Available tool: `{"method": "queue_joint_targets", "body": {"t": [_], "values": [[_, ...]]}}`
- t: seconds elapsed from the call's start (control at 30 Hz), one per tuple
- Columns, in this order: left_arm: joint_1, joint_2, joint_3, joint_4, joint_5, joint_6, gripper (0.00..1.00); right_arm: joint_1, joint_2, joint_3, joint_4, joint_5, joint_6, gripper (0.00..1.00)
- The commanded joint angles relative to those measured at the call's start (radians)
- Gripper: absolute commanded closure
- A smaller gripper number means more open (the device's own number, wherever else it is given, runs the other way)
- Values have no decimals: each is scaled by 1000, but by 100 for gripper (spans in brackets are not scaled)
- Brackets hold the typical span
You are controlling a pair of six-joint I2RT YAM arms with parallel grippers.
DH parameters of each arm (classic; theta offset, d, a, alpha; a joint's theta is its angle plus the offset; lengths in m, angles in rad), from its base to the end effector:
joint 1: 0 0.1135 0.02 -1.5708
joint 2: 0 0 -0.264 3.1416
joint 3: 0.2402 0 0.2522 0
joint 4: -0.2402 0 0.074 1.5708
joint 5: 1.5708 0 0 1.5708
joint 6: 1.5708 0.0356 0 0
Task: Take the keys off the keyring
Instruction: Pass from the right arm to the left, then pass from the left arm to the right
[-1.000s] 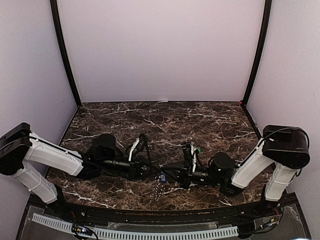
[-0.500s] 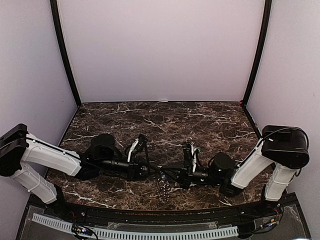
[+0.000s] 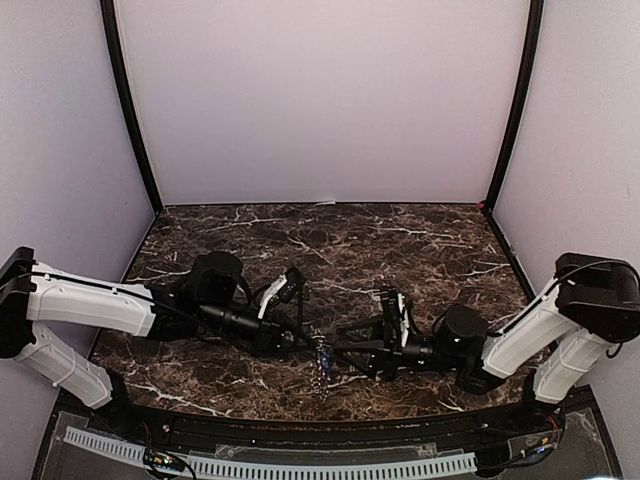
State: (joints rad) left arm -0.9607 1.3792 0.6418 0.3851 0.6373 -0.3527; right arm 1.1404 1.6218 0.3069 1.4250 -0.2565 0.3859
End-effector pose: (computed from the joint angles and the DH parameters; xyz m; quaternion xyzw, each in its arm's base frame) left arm 0.1475 -0.2479 0.2170 0.4042 0.6894 -0.5353 0.2736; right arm 0.1008 0.2412 0.1673 -0.3323 0.5800 0.5723 0.4749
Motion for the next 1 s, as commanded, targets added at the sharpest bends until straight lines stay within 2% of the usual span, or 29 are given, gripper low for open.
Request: {"method": "queue_joint_targets", "body": {"t": [0.0, 0.13, 0.33, 0.57, 0.77, 0.97], "values": [[11, -28, 136, -308, 52, 120, 100, -11, -94, 42, -213, -52, -37, 48], [11, -9, 225, -528, 36, 210, 100, -12, -161, 150, -550, -90, -64, 57], [11, 47, 344, -786, -34, 341, 100, -34, -211, 218, -728, -162, -18, 67], [11, 52, 369, -818, -27, 392, 100, -50, -176, 268, -718, -259, 59, 77], [11, 69, 394, -852, -18, 416, 100, -53, -146, 304, -697, -281, 78, 83], [11, 70, 398, -858, -18, 417, 100, -53, -115, 343, -703, -328, 82, 85]]}}
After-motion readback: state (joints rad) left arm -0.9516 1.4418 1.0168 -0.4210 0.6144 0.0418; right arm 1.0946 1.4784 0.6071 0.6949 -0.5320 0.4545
